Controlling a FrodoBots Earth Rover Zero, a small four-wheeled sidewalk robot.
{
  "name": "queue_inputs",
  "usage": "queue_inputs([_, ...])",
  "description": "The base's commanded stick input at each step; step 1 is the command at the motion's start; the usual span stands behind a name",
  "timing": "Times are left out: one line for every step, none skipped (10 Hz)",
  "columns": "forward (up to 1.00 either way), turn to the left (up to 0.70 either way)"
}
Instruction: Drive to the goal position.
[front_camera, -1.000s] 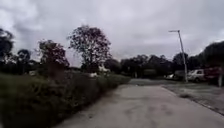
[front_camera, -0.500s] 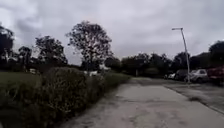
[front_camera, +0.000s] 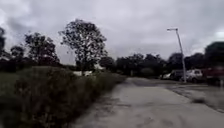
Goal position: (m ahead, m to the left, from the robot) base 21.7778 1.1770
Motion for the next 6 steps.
queue_inputs([0.50,0.00])
queue_inputs([0.50,0.00])
queue_inputs([0.50,0.00])
queue_inputs([0.50,0.00])
queue_inputs([0.50,0.00])
queue_inputs([0.50,0.00])
